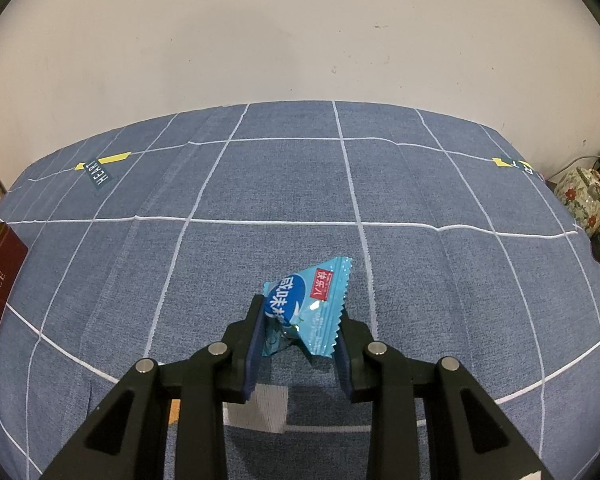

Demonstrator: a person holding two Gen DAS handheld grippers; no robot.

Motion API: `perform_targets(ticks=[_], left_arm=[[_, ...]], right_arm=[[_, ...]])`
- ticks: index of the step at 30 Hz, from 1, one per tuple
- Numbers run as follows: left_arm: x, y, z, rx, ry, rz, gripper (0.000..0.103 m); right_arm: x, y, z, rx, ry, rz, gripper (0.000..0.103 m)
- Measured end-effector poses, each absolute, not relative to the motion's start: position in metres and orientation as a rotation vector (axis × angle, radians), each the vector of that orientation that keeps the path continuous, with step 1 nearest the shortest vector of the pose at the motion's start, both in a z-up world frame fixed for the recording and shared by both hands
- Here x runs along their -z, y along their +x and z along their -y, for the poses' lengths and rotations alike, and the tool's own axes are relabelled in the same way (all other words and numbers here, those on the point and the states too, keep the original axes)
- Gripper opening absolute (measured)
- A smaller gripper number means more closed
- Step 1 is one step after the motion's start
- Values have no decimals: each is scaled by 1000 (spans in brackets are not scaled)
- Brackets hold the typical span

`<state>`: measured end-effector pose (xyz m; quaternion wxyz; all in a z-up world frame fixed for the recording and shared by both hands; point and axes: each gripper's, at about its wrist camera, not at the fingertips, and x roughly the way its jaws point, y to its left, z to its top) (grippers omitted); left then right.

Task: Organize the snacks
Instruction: 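Carry the clear bag into the gold tin and open the left tool, then carry the blue-and-white candy into the gold tin and open the right tool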

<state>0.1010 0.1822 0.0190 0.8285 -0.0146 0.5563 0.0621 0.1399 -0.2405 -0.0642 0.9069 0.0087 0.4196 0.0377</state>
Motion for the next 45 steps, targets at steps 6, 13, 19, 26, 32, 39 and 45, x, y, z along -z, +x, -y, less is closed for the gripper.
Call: perform_targets(ticks=[6,13,19,26,32,39,45], left_arm=[[-41,73,-190,-189,-42,-1117,42],[-46,41,-211,-285,-90,-1077,49],[-40,26,-220,-364,-63,-1067,60],[-25,18,-223,-367,-91,-1087,61],[-25,12,-223,-368,-96,-1065,68],[-26,3,-226,-370,-118,-1039,70],[-26,-6,-237,-399,-146,-1022,70]], right_arm=[[64,140,243,-82,14,-867,32],[64,141,244,-86,15,-866,32],[64,141,237,-92,-23,-876,30],[61,139,230,-89,-31,-891,29],[48,133,211,-110,-62,-879,29],[33,124,178,-176,-59,-883,29],[18,111,142,-252,-73,-877,29]])
